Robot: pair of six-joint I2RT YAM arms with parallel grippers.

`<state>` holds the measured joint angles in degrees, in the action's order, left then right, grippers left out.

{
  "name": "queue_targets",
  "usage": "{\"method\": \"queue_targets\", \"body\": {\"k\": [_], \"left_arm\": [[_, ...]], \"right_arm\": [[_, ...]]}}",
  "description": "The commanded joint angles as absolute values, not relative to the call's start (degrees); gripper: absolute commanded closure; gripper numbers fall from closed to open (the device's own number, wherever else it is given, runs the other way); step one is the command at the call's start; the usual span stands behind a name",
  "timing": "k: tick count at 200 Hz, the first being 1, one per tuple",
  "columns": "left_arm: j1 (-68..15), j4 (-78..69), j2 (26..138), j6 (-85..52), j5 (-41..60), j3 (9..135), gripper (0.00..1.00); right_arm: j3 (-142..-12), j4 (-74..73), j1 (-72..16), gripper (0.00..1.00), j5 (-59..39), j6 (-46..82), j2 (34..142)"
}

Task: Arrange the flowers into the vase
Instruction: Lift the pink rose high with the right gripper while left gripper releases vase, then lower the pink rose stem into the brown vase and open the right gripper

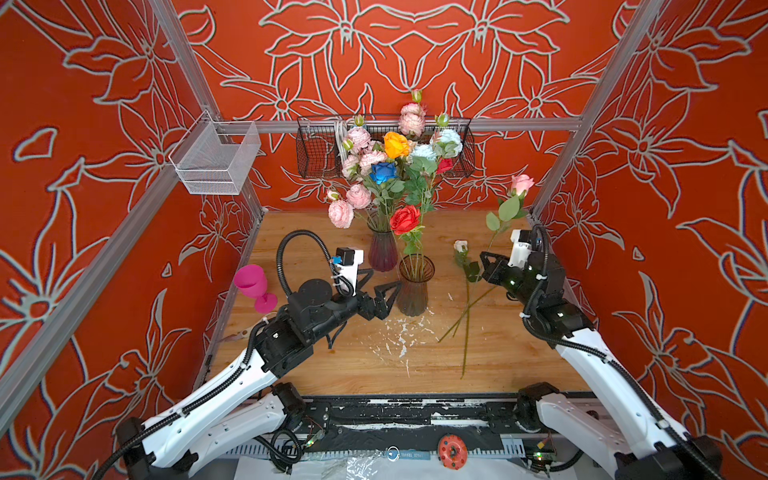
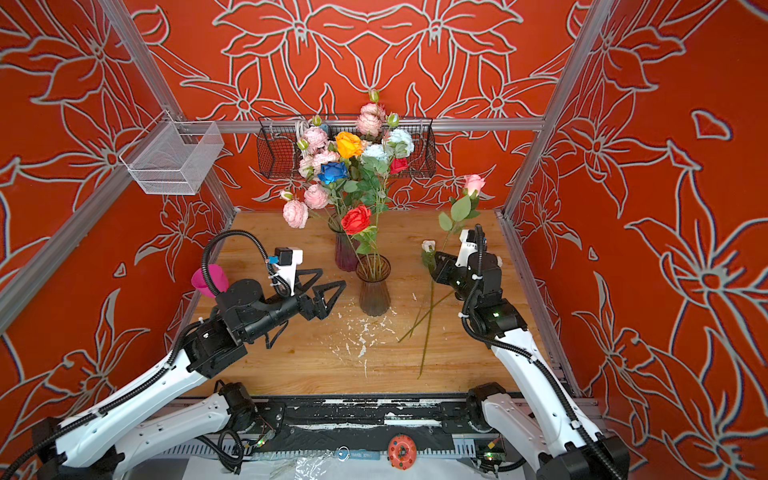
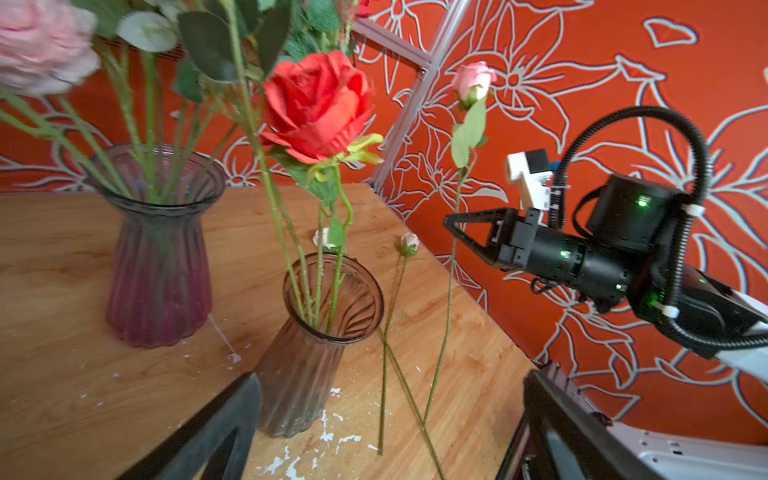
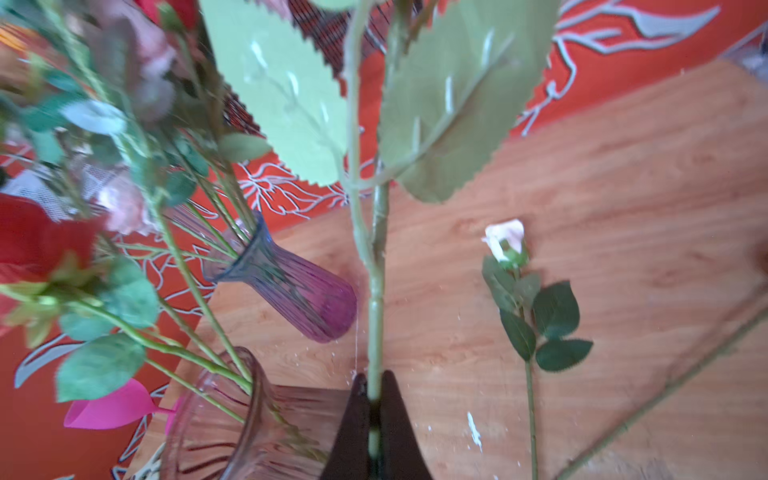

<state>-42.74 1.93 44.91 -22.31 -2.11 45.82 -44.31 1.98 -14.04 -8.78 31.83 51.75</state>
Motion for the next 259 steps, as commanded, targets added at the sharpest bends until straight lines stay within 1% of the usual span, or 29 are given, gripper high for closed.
{"method": "queue_targets", "body": {"k": [1, 27, 42, 68, 82, 105, 136, 167, 186, 214, 237, 259], "left_arm": [[-42.07, 0.62, 41.43, -23.46, -14.47, 44.54, 0.02], [-40.28, 4.17, 38.93, -27.92, -28.11, 43.92, 0.02], [-38.05, 5.67, 37.86, -31.5, -32.43, 43.39, 0.02], [-33.14, 6.37, 36.16, -37.09, -33.37, 42.07, 0.02], [-31.12, 6.08, 35.87, -37.89, -32.48, 41.75, 0.02], [-29.57, 6.27, 36.13, -38.23, -30.61, 42.19, 0.02], [-29.1, 5.66, 37.07, -38.47, -27.9, 42.06, 0.02], [-28.66, 5.9, 38.46, -38.92, -25.46, 42.52, 0.02], [-28.09, 6.05, 38.93, -39.71, -24.08, 42.63, 0.02], [-27.18, 5.71, 39.71, -40.34, -22.07, 42.63, 0.02], [-26.74, 5.62, 40.25, -40.34, -21.02, 42.63, 0.02], [-26.54, 5.42, 40.56, -40.34, -20.32, 42.63, 0.02]], "right_arm": [[-47.59, -6.59, -16.14, 1.0, -7.27, 28.94, 51.12], [-56.44, -10.29, -21.67, 1.0, -3.74, 24.04, 54.29], [-62.84, -11.33, -24.11, 1.0, -3.67, 22.53, 57.95], [-72.77, -11.04, -27.54, 1.0, -4.58, 20.61, 64.88], [-77.7, -9.51, -29.31, 1.0, -4.94, 19.09, 68.32], [-81.48, -7.23, -31.55, 1.0, -4.31, 17.31, 72.81], [-77.27, -9.12, -33.84, 1.0, -2.29, 15.13, 74.37], [-68.78, -13.26, -35.41, 1.0, -1.71, 16.04, 73.43], [-65.44, -12.55, -36.75, 1.0, -1.7, 16.31, 73.43], [-64.19, -6.08, -38.49, 1.0, -0.91, 15.05, 73.87], [-62.78, -3.22, -39.02, 0.86, 0.44, 15.04, 73.74], [-63.32, 1.21, -39.28, 0.75, 1.33, 14.96, 73.91]]}}
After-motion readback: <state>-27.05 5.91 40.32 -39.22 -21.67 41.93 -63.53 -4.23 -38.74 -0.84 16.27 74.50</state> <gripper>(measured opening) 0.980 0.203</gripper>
